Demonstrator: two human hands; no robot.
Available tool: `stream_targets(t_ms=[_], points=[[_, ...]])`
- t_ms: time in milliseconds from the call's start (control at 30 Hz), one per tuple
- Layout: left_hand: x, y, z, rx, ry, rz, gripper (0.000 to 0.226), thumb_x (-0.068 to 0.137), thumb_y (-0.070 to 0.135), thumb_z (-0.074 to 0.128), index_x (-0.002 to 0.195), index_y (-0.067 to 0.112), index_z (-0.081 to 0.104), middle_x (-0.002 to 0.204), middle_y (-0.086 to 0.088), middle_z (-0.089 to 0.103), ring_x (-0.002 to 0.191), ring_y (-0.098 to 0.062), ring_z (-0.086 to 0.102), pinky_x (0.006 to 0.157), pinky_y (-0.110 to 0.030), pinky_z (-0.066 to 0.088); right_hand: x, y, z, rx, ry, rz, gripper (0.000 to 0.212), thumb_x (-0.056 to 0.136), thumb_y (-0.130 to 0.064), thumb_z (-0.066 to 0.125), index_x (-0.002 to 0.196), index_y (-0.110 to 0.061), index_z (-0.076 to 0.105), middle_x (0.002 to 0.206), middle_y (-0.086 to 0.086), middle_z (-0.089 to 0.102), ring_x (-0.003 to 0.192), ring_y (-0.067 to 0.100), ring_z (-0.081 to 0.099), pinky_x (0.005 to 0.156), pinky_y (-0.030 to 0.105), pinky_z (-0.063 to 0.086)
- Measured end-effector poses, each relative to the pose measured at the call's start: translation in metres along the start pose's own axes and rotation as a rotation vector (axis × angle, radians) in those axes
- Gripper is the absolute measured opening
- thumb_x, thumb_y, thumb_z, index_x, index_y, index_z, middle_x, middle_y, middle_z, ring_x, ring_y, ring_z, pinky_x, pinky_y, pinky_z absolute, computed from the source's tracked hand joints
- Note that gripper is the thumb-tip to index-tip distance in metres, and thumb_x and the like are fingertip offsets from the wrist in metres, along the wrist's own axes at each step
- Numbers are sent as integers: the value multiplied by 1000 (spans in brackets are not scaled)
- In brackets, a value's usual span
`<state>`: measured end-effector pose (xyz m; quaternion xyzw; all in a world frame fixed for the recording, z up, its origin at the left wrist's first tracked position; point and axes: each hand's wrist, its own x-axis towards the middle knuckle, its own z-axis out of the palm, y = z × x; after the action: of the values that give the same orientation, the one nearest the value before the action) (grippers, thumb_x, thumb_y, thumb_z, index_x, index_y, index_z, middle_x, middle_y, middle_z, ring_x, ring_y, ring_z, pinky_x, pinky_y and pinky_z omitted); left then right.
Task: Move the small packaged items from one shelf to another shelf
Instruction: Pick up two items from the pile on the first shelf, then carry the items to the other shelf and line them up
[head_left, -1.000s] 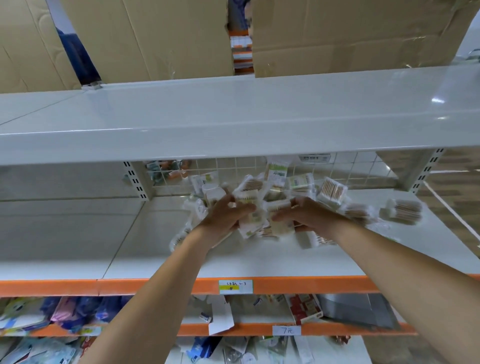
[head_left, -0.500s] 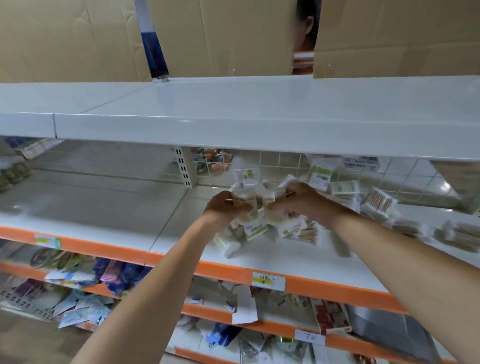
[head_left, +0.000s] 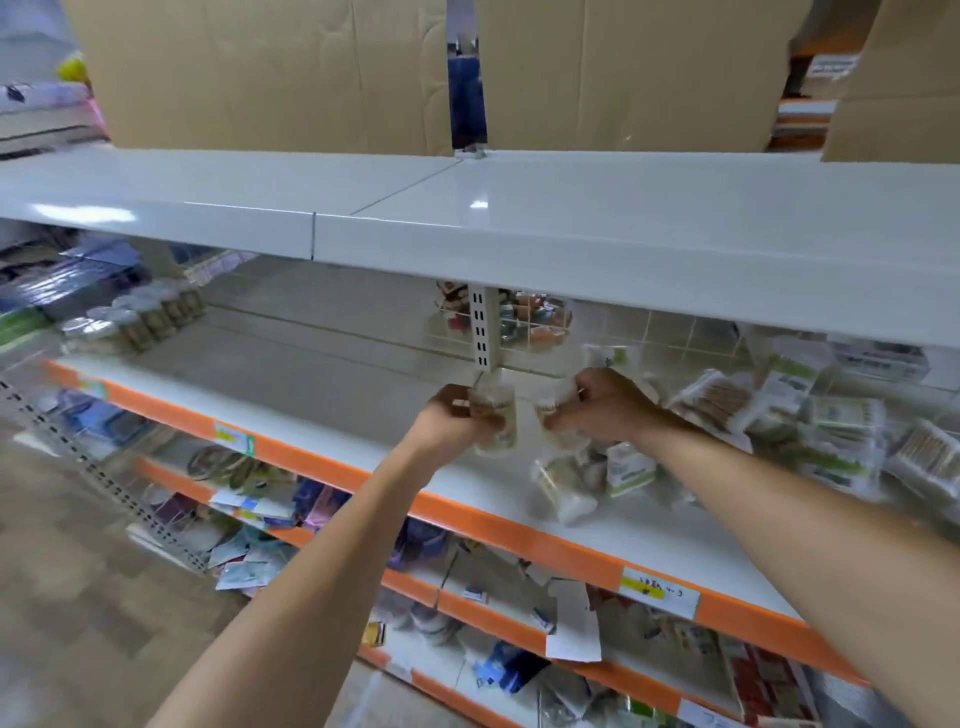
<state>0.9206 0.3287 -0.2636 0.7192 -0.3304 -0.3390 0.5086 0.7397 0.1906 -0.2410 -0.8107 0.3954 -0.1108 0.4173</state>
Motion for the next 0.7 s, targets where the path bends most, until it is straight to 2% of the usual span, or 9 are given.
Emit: stream_targets(t_ms=[100, 200, 300, 400, 500, 600, 700], points=[[5, -9, -26, 18, 43, -35, 38, 73, 14, 84, 101, 21, 60, 95, -4, 72, 83, -15, 68, 73, -29, 56, 12, -23, 17, -89, 41, 2, 43, 59, -45, 83, 84, -18, 61, 78, -2, 67, 72, 15, 65, 51, 23, 41], [7, -17, -49, 33, 55, -29, 39, 73, 16, 84, 102, 22, 59, 96, 0, 71, 82, -9, 68, 60, -18, 52, 22, -40, 36, -99, 51, -7, 47, 52, -53, 79, 82, -22, 61, 80, -3, 66, 75, 15, 64, 54, 25, 42], [10, -22, -72, 38, 67, -22, 38, 73, 19, 84, 99, 28, 57, 95, 5, 70, 82, -3, 67, 54, -11, 48, 31, -54, 54, -39, 41, -13, 37, 55, -47, 83, 75, -25, 60, 73, -9, 65, 71, 10, 63, 50, 21, 40], [12, -26, -95, 70, 91, -15, 37, 72, 24, 83, 97, 30, 57, 96, 7, 70, 85, -4, 67, 58, -14, 48, 41, -65, 71, 9, 3, -19, 26, 60, -38, 86, 71, -28, 65, 66, -14, 68, 67, 5, 66, 44, 13, 42], [15, -32, -117, 94, 122, -14, 36, 71, 27, 84, 95, 30, 58, 92, 9, 71, 82, -3, 67, 59, -17, 49, 53, -77, 90, -1, -25, -30, 27, 63, -37, 86, 80, -21, 71, 77, -6, 73, 74, 9, 69, 55, 20, 48], [17, -41, -142, 106, 139, -11, 38, 73, 25, 84, 103, 26, 60, 97, 4, 72, 83, -4, 67, 62, -18, 51, 65, -94, 113, -23, -50, -48, 37, 64, -37, 85, 88, -14, 71, 84, 2, 73, 80, 16, 68, 65, 28, 52], [16, -48, -165, 83, 150, -26, 46, 78, 18, 82, 116, 17, 56, 104, -3, 69, 86, -8, 65, 66, -19, 50, 76, -111, 138, -18, -84, -78, 37, 67, -36, 86, 94, -17, 69, 88, 0, 73, 80, 15, 69, 64, 26, 50]])
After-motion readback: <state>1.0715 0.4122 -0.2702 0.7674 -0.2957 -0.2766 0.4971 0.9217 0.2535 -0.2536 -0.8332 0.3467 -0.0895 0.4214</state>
